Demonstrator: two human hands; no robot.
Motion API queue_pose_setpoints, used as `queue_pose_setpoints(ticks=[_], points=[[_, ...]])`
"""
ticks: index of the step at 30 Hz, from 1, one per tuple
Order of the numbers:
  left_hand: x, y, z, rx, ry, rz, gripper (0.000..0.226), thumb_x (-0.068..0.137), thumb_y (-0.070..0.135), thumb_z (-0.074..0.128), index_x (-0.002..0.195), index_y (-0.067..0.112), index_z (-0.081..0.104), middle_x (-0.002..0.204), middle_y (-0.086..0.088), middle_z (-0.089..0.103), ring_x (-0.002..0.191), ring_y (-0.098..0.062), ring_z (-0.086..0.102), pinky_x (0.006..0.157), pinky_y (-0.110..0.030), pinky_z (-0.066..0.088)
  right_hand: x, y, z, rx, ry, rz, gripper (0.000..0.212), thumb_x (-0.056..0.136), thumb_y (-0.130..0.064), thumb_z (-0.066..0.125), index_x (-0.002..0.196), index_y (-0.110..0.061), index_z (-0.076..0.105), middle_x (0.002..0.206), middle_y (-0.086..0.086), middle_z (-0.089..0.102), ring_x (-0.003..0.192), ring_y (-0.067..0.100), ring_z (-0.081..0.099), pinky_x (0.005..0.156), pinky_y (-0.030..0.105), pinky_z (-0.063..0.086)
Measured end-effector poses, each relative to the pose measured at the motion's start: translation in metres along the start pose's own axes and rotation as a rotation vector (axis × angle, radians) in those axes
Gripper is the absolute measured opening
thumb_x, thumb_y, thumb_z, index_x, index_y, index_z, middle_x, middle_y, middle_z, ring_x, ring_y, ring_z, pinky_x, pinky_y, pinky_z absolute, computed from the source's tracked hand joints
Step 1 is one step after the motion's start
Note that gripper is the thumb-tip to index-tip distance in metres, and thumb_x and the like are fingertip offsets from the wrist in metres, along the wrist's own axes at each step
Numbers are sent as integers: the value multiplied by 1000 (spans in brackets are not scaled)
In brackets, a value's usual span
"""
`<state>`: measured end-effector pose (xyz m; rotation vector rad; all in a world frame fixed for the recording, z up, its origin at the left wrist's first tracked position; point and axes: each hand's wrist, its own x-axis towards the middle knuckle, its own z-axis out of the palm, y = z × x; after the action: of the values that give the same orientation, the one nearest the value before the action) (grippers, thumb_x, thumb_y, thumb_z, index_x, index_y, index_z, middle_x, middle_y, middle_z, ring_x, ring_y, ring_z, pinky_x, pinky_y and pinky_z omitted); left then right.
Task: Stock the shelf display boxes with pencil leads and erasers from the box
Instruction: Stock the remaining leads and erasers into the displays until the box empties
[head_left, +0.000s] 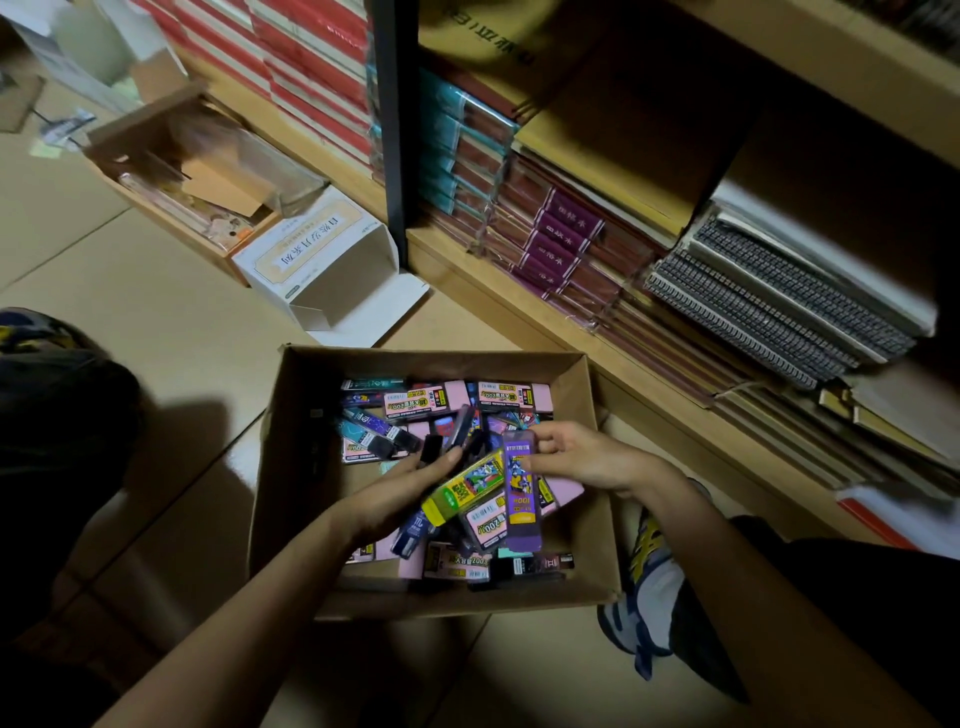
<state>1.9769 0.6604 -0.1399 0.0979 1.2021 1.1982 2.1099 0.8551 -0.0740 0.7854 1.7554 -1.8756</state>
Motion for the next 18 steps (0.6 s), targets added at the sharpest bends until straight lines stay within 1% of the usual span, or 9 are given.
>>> queue_pose_setpoints(ticks=[2,3,6,7,9,11,15,16,18], points=[[-1,6,4,58,-55,-36,62,76,48,73,124,13,54,120,-9,66,109,-22,64,87,-27,51,2,-4,1,8,35,-18,22,92,-5,55,113,-8,58,103,5,69,92,9,68,82,21,53],[-1,9,6,92,-85,-46,63,72,46,77,121,14,54,119,-9,67,107,-20,65,84,-24,52,3,-6,1,6,63,-31,24,92,-5,55,116,-3,57,102,7,69,89,9,68,82,20,53],[-3,17,14,164,-160,-47,34,77,17,77,107,14,60,102,-1,74,95,-14,69,72,-14,52,3,-10,2,47,137,-74,27,91,-4,55,117,2,55,103,11,67,90,13,66,86,23,52],[-3,19,16,178,-163,-51,30,78,9,74,104,13,60,98,0,75,92,-12,70,71,-13,51,2,-11,3,78,157,-84,25,91,-3,55,116,0,56,105,12,66,93,15,65,88,25,50],[-3,21,19,197,-161,-39,28,78,1,71,102,10,60,91,2,75,87,-10,70,70,-13,51,1,-14,8,137,201,-125,17,90,-1,55,105,-7,59,99,9,66,90,14,63,85,22,50],[-5,21,21,166,-165,-26,32,75,4,76,103,6,60,89,-1,75,85,-13,70,70,-15,51,2,-16,13,209,268,-168,15,89,1,55,95,-12,59,91,4,65,84,12,62,78,19,50],[-10,25,23,89,-98,-8,71,53,24,86,113,-1,57,99,-12,71,91,-22,68,74,-28,53,0,-29,15,443,431,-226,11,90,1,53,90,-9,58,81,5,66,69,10,65,67,20,52],[-12,27,24,85,-94,4,68,56,22,85,113,-1,58,102,-15,71,92,-25,67,74,-30,54,-2,-34,14,480,469,-248,11,90,2,53,88,-8,58,78,3,67,68,9,65,66,20,52],[-17,34,27,64,-84,45,49,65,16,81,107,2,62,101,-17,71,88,-27,69,70,-31,56,-10,-47,9,514,552,-307,15,90,3,52,86,-10,58,72,-2,69,66,7,65,66,23,50]])
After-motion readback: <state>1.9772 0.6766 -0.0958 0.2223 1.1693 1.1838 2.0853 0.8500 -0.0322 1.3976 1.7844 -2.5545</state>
